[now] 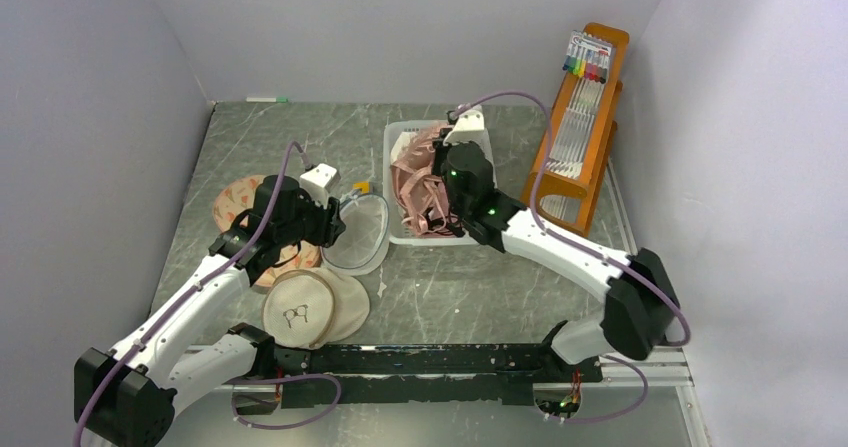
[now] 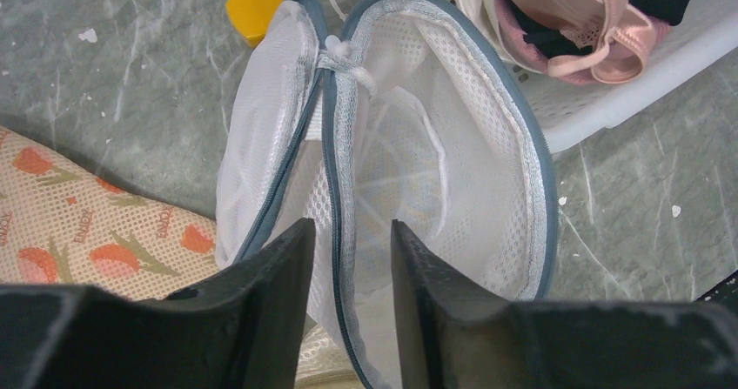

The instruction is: Unzip the laundry bag and remove the bra

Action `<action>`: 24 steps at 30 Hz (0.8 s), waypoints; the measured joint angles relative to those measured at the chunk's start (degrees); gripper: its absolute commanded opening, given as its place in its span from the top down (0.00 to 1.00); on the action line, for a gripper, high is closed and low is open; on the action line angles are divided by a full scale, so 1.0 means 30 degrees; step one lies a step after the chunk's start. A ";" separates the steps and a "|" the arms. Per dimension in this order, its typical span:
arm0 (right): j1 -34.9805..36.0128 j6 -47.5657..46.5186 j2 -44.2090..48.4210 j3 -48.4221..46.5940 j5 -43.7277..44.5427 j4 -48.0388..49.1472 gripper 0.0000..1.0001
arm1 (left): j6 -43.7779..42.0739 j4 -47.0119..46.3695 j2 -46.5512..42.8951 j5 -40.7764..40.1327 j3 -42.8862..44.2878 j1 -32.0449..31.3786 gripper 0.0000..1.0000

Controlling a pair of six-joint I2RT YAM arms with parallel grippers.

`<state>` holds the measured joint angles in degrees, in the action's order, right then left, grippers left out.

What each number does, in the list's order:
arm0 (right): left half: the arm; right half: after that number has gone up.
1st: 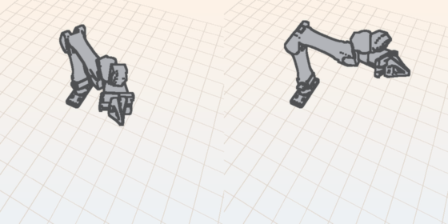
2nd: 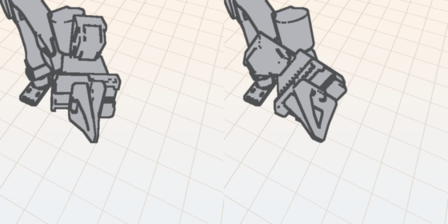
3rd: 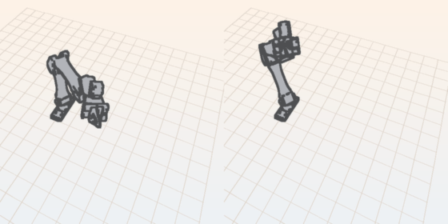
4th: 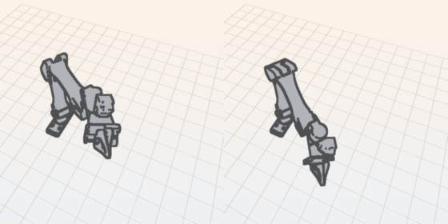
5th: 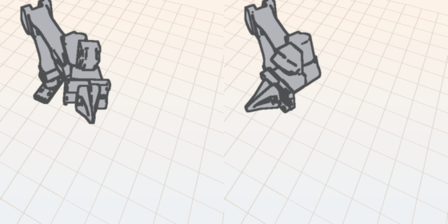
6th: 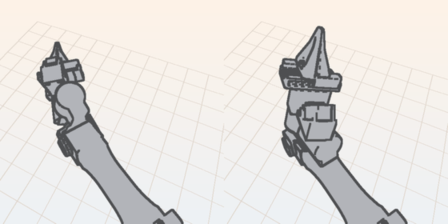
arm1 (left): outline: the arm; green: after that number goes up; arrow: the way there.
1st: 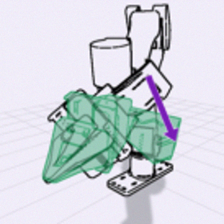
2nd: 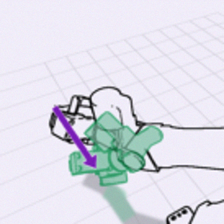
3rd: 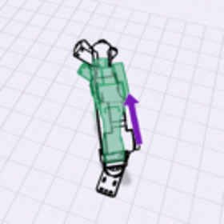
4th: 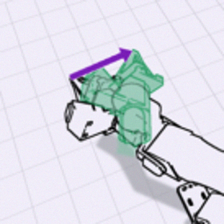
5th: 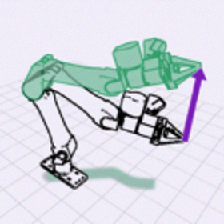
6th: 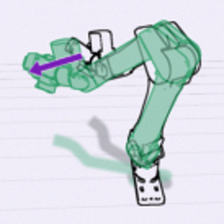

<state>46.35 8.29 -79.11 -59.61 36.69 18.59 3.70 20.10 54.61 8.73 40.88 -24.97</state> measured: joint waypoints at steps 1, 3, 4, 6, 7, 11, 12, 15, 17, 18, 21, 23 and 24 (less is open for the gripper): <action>-0.0299 0.0437 -0.0576 0.0007 -0.0146 -0.0357 1.00 | 0.0007 0.0007 0.0000 0.0000 0.0000 0.0000 0.40; -0.0845 0.1479 -0.1668 0.0022 -0.0670 -0.0998 0.97 | 0.0036 0.0051 -0.0007 -0.0007 0.0000 -0.0007 0.33; -0.1005 0.1902 -0.2040 0.0066 -0.0933 -0.1195 0.95 | 0.0073 0.0066 -0.0007 -0.0015 0.0000 -0.0007 0.28; -0.1413 0.2943 -0.2841 0.0204 -0.1858 -0.1457 0.92 | 0.0102 0.0109 -0.0080 -0.0036 0.0000 -0.0007 0.11; -0.1603 0.3410 -0.3177 0.0306 -0.2310 -0.1574 0.91 | 0.0182 0.0117 -0.0182 -0.0066 0.0000 -0.0007 0.07; -0.2565 0.4932 -0.3876 0.0860 -0.3687 -0.2004 0.73 | 0.0284 0.0117 -0.1005 -0.0430 0.0000 -0.0007 0.05; -0.2871 0.5238 -0.3891 0.1115 -0.4014 -0.2142 0.65 | 0.0299 0.0117 -0.1260 -0.0583 0.0000 -0.0015 0.05; -0.3577 0.5763 -0.3738 0.1625 -0.4685 -0.2346 0.42 | 0.0459 0.0095 -0.2113 -0.1290 0.0000 -0.0015 0.04; -0.3825 0.5865 -0.3373 0.1770 -0.4969 -0.2448 0.32 | 0.0619 0.0095 -0.2579 -0.1923 0.0000 -0.0022 0.02; -0.3883 0.5763 -0.3016 0.1894 -0.5180 -0.2441 0.29 | 0.0758 0.0095 -0.2783 -0.2382 0.0000 -0.0022 0.00; -0.3876 0.5450 -0.1668 0.2419 -0.5865 -0.2098 0.24 | 0.1297 0.0102 -0.3242 -0.4051 0.0000 -0.0022 0.01; -0.3854 0.5122 -0.0685 0.2805 -0.6484 -0.1661 0.24 | 0.1953 0.0124 -0.3475 -0.5508 0.0000 -0.0015 0.01; -0.3854 0.4969 -0.0306 0.2900 -0.6732 -0.1523 0.23 | 0.2484 0.0182 -0.3563 -0.6419 0.0000 -0.0015 0.01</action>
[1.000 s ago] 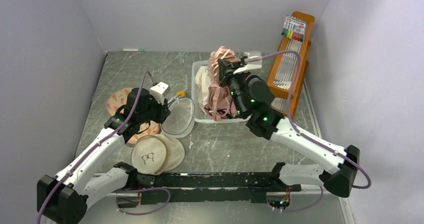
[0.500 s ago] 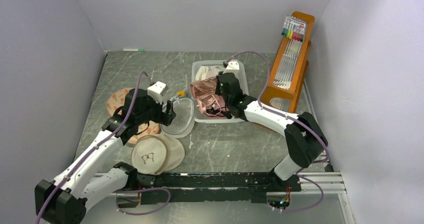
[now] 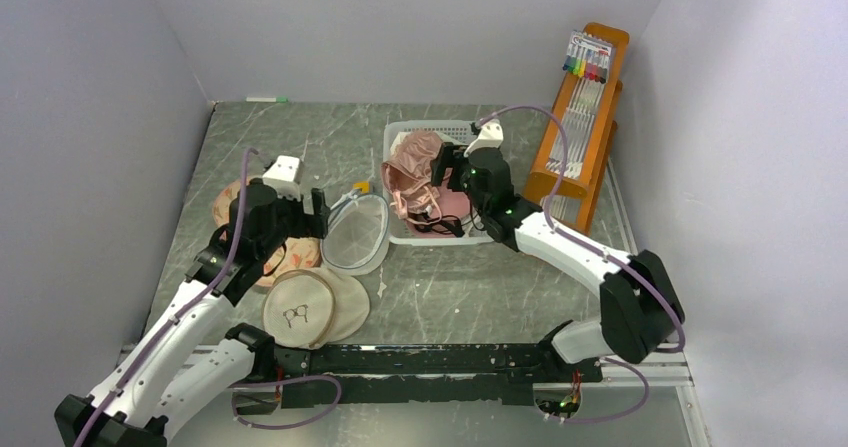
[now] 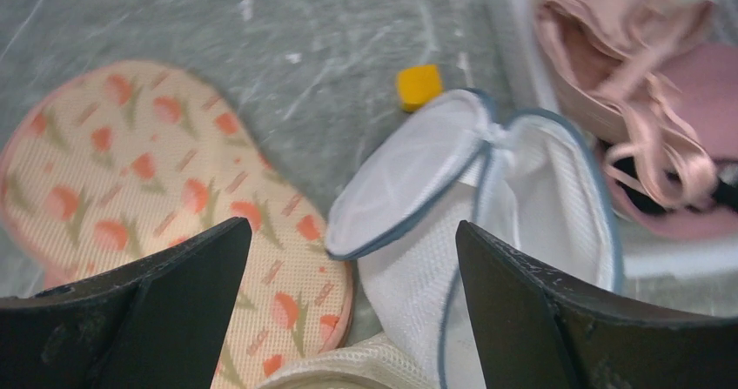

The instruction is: Unzip the laundry bag and remove the bra

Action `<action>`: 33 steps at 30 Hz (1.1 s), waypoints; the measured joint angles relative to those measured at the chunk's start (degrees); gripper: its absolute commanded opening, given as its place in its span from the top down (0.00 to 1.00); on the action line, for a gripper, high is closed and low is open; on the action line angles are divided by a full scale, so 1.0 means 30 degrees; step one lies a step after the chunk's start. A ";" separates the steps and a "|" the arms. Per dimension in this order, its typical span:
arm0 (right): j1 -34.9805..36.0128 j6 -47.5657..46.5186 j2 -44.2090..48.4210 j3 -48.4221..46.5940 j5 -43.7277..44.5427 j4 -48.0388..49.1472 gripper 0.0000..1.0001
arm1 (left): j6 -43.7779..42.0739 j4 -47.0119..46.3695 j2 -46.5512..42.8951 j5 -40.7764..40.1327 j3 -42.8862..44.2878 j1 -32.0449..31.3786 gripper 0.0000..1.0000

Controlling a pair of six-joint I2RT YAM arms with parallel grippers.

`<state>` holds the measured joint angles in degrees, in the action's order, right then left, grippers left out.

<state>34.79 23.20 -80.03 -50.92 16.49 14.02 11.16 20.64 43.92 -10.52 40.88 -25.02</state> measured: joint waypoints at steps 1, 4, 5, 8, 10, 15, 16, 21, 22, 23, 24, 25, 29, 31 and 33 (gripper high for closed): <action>0.0000 -0.0117 0.0299 0.0015 -0.0226 0.0138 0.23 | 0.0816 0.0175 -0.0044 -0.1013 0.0000 0.0007 0.01; 0.0000 -0.0444 0.0823 0.0029 -0.0714 0.0517 0.23 | 0.3650 0.1639 0.0240 -0.3315 0.0335 0.0226 0.01; 0.0000 -0.0488 0.0903 0.0051 -0.0794 0.0583 0.23 | 0.4918 0.2302 0.0554 -0.3723 0.0663 0.0415 0.01; 0.0000 -0.0612 0.1122 0.0313 -0.1100 0.0772 0.24 | 0.7446 0.3242 0.1275 -0.3687 0.1348 0.1107 0.01; 0.0000 -0.0692 0.1166 0.0474 -0.1319 0.0801 0.24 | 0.9092 0.3592 0.1836 -0.3184 0.1763 0.1763 0.01; 0.0000 -0.0831 0.1508 0.0845 -0.1559 0.0801 0.24 | 1.2896 0.3767 0.3155 -0.1464 0.1829 0.3315 0.01; 0.0000 -0.0838 0.1705 0.0969 -0.1588 0.0801 0.24 | 1.3631 0.3643 0.3177 -0.0984 0.1610 0.3585 0.00; 0.0000 -0.0889 0.2317 0.1217 -0.1596 0.0831 0.25 | 1.7507 0.2943 0.3053 0.1137 0.0066 0.4488 0.04; 0.0000 -0.0889 0.2361 0.1217 -0.1596 0.0860 0.25 | 1.8214 0.2834 0.3053 0.1443 -0.0233 0.4546 0.04; 0.0000 -0.0889 0.2412 0.1231 -0.1603 0.0903 0.25 | 1.8848 0.2747 0.3053 0.1676 -0.0488 0.4575 0.06; 0.0000 -0.0889 0.2433 0.1239 -0.1596 0.0940 0.25 | 1.9606 0.2601 0.3053 0.1953 -0.0787 0.4597 0.07; 0.0000 -0.0889 0.2448 0.1246 -0.1596 0.0954 0.25 | 2.0247 0.2448 0.3053 0.2157 -0.1056 0.4619 0.08; 0.0000 -0.0889 0.2455 0.1253 -0.1654 0.0969 0.25 | 2.2753 0.1071 0.3016 0.3089 -0.2754 0.4707 0.19; 0.0000 -0.0889 0.2455 0.1253 -0.1668 0.0969 0.25 | 2.3649 0.0342 0.3038 0.3483 -0.3614 0.4787 0.23; 0.0000 -0.0889 0.2455 0.1253 -0.1668 0.0969 0.26 | 2.4472 -0.0634 0.3213 0.3869 -0.4444 0.4998 0.27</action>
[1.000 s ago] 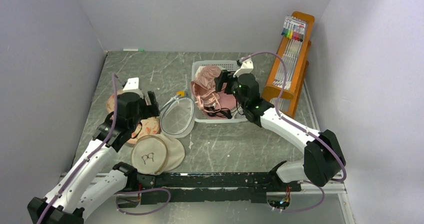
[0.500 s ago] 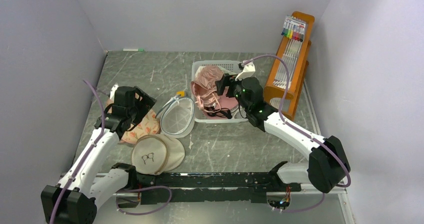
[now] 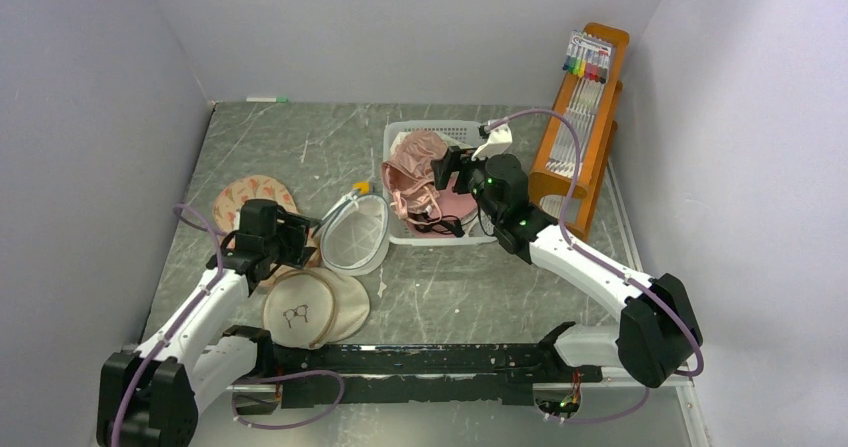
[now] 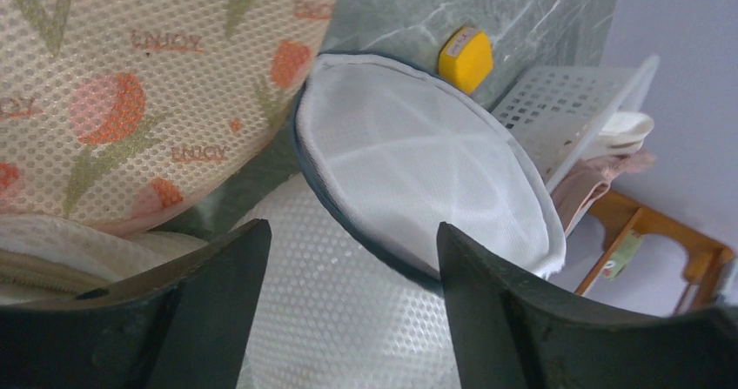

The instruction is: Unzip the laundry bag and remove the bra

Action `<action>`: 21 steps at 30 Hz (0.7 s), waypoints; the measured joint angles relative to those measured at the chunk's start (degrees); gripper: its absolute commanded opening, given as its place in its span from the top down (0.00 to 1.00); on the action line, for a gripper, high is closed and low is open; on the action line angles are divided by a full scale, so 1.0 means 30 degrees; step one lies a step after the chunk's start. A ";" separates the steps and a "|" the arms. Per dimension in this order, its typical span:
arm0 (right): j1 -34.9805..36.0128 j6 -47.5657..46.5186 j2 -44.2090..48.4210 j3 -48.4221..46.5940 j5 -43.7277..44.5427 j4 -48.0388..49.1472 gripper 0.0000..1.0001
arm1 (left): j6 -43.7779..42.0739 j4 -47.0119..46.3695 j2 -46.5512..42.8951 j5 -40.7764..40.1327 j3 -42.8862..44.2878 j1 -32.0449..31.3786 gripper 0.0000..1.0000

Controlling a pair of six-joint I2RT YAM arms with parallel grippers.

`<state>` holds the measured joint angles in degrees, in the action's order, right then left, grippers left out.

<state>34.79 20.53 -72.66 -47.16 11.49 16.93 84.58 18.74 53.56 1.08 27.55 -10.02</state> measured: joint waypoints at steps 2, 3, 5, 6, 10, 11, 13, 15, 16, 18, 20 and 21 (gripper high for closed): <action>0.0000 0.0000 0.0000 0.0000 -0.0007 0.0000 0.26 | 0.0648 -0.1086 0.0423 0.0408 -0.0590 0.0291 0.31; 0.0000 0.0000 0.0000 0.0000 -0.0007 0.0000 0.26 | 0.0933 -0.1763 0.0678 0.0648 -0.0874 0.0466 0.33; 0.0000 0.0000 0.0000 0.0000 -0.0007 0.0000 0.26 | 0.1355 -0.3002 0.1188 0.1049 -0.1377 0.0794 0.36; 0.0000 0.0000 0.0000 0.0000 -0.0007 0.0000 0.26 | 0.1603 -0.3570 0.1450 0.1246 -0.1603 0.0954 0.39; 0.0000 0.0000 -0.0044 0.0000 -0.0015 0.0022 0.26 | 0.2259 -0.5705 0.2025 0.1953 -0.2390 0.1370 0.50; 0.0000 0.0000 -0.0073 0.0000 -0.0015 0.0022 0.26 | 0.2346 -0.6127 0.2062 0.2076 -0.2535 0.1443 0.53; 0.0000 0.0000 -0.0124 0.0000 -0.0022 0.0044 0.26 | 0.2397 -0.6849 0.2120 0.2295 -0.2659 0.1610 0.62; 0.0000 0.0000 -0.0175 0.0000 -0.0051 0.0051 0.26 | 0.2317 -0.7577 0.2149 0.2441 -0.2667 0.1836 0.71; 0.0000 0.0000 -0.0189 0.0000 -0.0058 0.0058 0.27 | 0.2244 -0.7919 0.2149 0.2521 -0.2667 0.1982 0.74; 0.0000 0.0000 -0.0219 0.0000 -0.0066 0.0066 0.26 | 0.1945 -0.8546 0.2149 0.2710 -0.2659 0.2295 0.79; 0.0000 0.0000 -0.0262 0.0000 -0.0058 0.0080 0.26 | 0.1428 -0.9005 0.2142 0.2827 -0.2623 0.2608 0.84; 0.0000 0.0000 -0.0284 0.0000 -0.0066 0.0087 0.27 | 0.1086 -0.9085 0.2135 0.2841 -0.2557 0.2725 0.87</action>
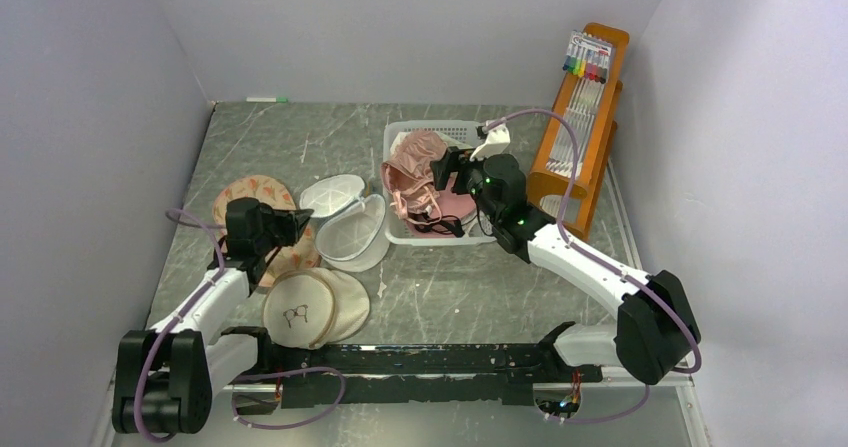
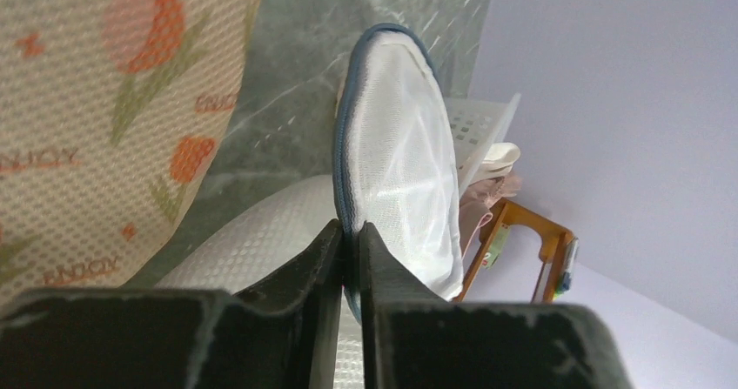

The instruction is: Unzip the laundry bag and remove the bra

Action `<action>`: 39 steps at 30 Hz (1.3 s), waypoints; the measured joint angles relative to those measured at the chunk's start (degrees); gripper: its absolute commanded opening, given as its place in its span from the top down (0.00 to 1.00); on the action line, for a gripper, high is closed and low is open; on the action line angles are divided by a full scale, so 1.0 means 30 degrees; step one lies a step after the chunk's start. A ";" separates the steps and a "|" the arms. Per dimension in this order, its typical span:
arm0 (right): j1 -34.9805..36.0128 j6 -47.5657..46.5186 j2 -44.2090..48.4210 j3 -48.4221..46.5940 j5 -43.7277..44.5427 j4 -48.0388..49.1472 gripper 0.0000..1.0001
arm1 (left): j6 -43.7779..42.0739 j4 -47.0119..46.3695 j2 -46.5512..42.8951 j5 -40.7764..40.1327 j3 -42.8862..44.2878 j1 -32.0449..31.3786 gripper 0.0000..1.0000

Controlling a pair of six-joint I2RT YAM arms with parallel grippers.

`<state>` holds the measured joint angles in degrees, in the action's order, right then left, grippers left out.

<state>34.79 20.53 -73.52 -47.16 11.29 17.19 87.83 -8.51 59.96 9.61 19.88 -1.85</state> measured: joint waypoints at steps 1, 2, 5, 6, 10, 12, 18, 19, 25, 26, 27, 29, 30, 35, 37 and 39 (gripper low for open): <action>0.0000 0.0000 -0.0015 0.0000 0.0007 0.0000 0.27 | -0.0597 -0.0051 -0.0044 0.0022 0.0138 0.0160 0.90; 0.0000 0.0000 -0.0029 0.0000 0.0007 0.0000 0.27 | -0.1129 -0.0044 -0.0131 0.0029 0.0313 0.0270 0.93; 0.0000 -0.0007 -0.0044 0.0000 -0.0022 0.0022 0.26 | -0.3650 0.0058 -0.0539 0.0022 0.1297 0.0452 0.93; 0.0000 -0.0007 -0.0051 0.0000 -0.0073 0.0022 0.26 | -0.4962 0.0138 -0.0714 0.0029 0.1887 0.0466 0.93; 0.0000 -0.0102 -0.0153 -0.0007 -0.0882 0.0029 0.25 | -1.0229 0.0313 -0.1137 0.0299 0.4284 0.0481 0.93; 0.0000 -0.0204 -0.0342 -0.0051 -0.1778 0.0051 0.23 | -1.2917 0.0233 -0.1341 0.0750 0.5173 0.0481 0.93; 0.0015 -0.0452 -0.2091 -0.1377 -0.7045 0.0219 0.21 | -1.9256 -0.0685 -0.1814 0.3912 0.4998 0.0495 0.93; 0.0015 -0.0466 -0.2353 -0.1603 -0.7949 0.0211 0.20 | -2.0087 -0.0984 -0.1821 0.4561 0.4728 0.0495 0.93; 0.0022 -0.0109 -0.3606 -0.3657 -1.1846 -0.0102 0.12 | -2.3329 -0.2229 -0.2696 0.7497 0.3381 0.0495 0.93; 0.0036 0.0117 -0.3796 -0.4087 -1.2152 -0.0182 0.11 | -2.3729 -0.2455 -0.3031 0.7796 0.3315 0.0495 0.93; 0.0036 0.0481 -0.4131 -0.4779 -1.2488 -0.0437 0.11 | -2.4276 -0.2863 -0.3570 0.8153 0.3257 0.0495 0.93; 0.0189 0.1450 -0.5064 -0.6433 -1.2859 -0.0933 0.11 | -2.4800 -0.3177 -0.4051 0.8415 0.3242 0.0495 0.93; 0.0299 0.2098 -0.5588 -0.7337 -1.2808 -0.1319 0.11 | -2.5179 -0.3300 -0.4328 0.8553 0.3242 0.0495 0.93; 0.1887 0.5974 -0.7475 -1.0885 -0.9967 -0.3738 0.08 | -2.6469 -0.3235 -0.4714 0.8837 0.3242 0.0495 0.93; 0.3082 0.7708 -0.7788 -1.2043 -0.7293 -0.5282 0.08 | -2.6804 -0.3147 -0.4743 0.8903 0.3242 0.0495 0.93; 0.4182 0.8867 -0.8342 -1.3719 -0.5049 -0.6943 0.08 | -2.7030 -0.3133 -0.4823 0.8983 0.3235 0.0495 0.93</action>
<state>47.33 47.13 -98.54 -88.31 -3.86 -3.64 6.74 -17.91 45.50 36.56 29.58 -0.36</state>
